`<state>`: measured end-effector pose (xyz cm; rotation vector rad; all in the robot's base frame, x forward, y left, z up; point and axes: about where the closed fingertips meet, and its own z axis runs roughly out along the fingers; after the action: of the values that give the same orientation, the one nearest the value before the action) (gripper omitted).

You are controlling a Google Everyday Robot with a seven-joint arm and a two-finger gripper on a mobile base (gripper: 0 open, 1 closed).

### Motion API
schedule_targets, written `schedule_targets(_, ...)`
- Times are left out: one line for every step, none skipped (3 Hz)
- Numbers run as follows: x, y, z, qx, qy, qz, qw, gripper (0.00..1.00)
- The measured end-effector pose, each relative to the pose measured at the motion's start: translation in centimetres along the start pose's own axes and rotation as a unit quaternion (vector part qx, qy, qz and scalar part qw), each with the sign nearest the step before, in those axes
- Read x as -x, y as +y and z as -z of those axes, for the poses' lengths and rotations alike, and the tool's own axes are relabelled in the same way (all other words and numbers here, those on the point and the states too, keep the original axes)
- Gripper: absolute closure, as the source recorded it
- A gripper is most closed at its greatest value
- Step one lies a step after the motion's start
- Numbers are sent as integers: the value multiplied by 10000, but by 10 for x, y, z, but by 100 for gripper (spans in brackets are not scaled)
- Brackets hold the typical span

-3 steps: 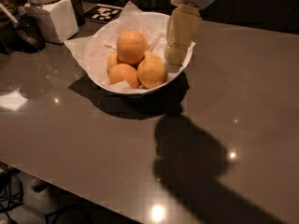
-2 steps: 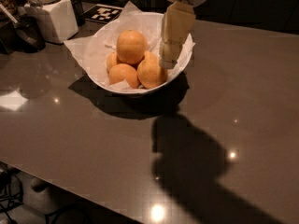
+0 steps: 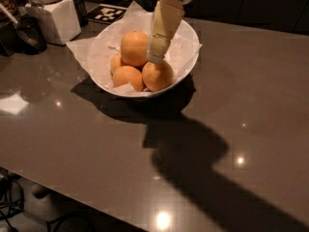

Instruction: Pick orange from white bowl

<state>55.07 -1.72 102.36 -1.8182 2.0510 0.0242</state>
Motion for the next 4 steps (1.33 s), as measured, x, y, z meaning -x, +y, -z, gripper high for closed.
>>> schedule_targets(20, -16, -7, 103, -138, -207, 9996, 4)
schedule_targets(33, -28, -15, 274, -286, -343, 9986, 4)
schedule_targets(39, -40, -29, 475, -375, -549, 9967, 4)
schedule_targets(32, -48, -51, 705, -372, -842, 9932, 11)
